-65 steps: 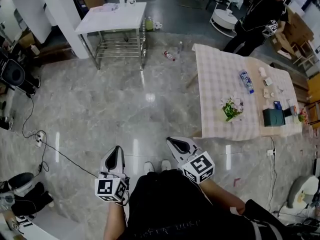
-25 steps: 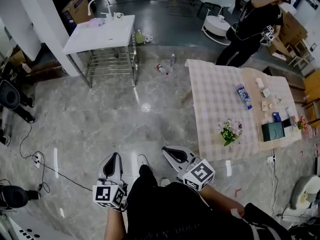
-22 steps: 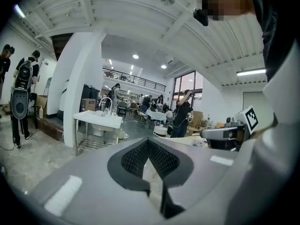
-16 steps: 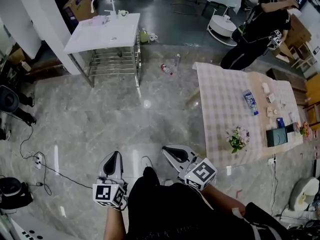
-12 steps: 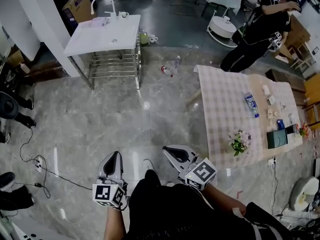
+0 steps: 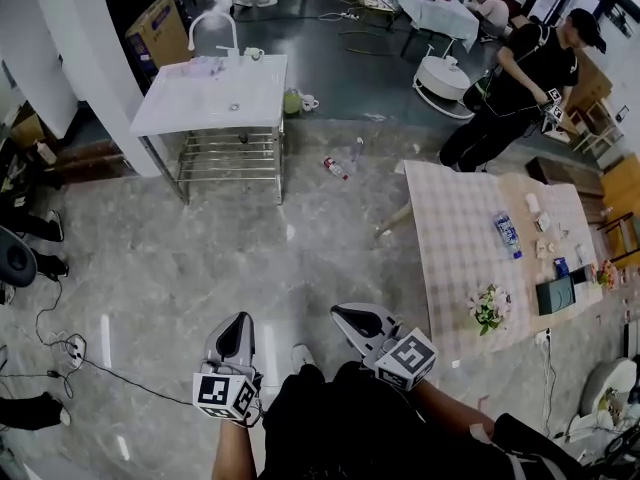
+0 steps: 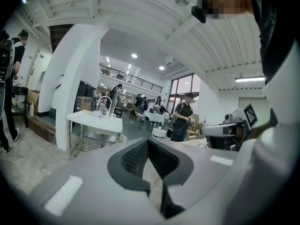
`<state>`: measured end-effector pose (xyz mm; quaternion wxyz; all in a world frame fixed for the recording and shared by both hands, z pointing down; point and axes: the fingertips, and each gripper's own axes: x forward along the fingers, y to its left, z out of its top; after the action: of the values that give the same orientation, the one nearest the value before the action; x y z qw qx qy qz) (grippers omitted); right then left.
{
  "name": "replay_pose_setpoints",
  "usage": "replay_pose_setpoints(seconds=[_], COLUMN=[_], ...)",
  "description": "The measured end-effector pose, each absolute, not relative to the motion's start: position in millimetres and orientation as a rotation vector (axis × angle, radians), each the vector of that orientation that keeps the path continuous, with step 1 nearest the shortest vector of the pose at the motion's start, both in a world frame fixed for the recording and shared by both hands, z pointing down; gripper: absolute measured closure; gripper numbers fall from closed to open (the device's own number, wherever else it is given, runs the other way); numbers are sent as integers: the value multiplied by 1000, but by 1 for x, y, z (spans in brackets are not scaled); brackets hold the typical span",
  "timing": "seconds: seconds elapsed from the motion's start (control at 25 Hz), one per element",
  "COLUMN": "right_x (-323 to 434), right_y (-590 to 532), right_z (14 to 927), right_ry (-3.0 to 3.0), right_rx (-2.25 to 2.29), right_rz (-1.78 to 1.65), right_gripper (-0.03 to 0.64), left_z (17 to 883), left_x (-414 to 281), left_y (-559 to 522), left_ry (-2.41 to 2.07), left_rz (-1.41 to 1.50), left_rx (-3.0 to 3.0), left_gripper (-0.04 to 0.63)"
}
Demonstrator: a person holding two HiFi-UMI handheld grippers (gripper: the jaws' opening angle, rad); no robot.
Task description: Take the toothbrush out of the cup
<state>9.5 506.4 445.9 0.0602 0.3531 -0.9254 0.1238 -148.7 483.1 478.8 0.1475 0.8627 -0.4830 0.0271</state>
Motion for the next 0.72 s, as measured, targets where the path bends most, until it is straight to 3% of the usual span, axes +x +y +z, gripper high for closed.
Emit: replay_pose_setpoints(seconds=[0.72], right_x=[2], right_y=[441], right_z=[438], right_ry=[-2796], right_rx=[1083], right_rz=[301], right_gripper=[604], left_z=[469], left_x=[-172], left_y=[427], left_ry=[-1460], left_rz=[97], left_rx=[2477], left_gripper=[586])
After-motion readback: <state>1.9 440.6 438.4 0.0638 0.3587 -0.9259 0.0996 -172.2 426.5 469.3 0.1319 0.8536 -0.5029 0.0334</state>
